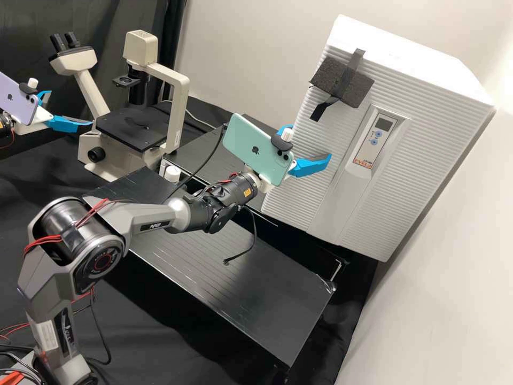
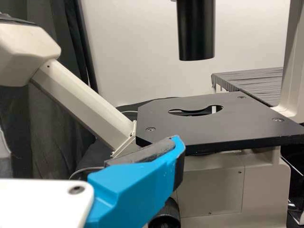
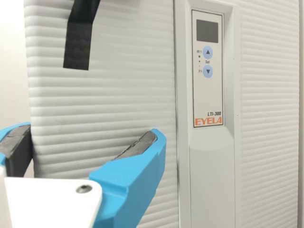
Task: Open the incubator door.
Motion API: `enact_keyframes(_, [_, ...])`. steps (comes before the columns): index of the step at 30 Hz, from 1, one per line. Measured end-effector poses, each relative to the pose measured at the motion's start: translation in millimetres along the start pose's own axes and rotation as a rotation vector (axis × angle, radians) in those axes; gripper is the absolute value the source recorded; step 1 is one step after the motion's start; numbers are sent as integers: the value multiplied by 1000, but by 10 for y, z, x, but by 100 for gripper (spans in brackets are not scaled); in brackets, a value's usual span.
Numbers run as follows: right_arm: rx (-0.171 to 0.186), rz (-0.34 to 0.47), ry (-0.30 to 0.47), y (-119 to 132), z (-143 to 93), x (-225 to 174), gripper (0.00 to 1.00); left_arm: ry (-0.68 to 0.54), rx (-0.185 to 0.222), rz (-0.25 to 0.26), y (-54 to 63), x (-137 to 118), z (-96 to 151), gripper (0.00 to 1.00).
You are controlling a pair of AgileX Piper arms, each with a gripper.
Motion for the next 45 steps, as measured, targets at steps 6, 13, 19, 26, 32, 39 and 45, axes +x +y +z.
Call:
enact_keyframes(6, [-4,-1,-1,1,8,-2,0,0,0,0,0,0,0,100])
enact_keyframes(13, [-9,-2,2,27,82,-28,0,0,0,0,0,0,0,100])
enact_keyframes(19, [-13,1,6,90,119,-78,0,0,0,0,0,0,0,100])
enact_keyframes(26, [-49,-5,24,149,143,-139,0,0,0,0,0,0,0,100])
enact_keyframes(32, [-55,-1,34,214,179,-265,0,0,0,0,0,0,0,100])
enact_keyframes(39, [-64,32,24,350,146,-582,0,0,0,0,0,0,0,100])
enact_keyframes(45, [-48,75,-14,428,124,-817,100,0,0,0,0,0,0,100])
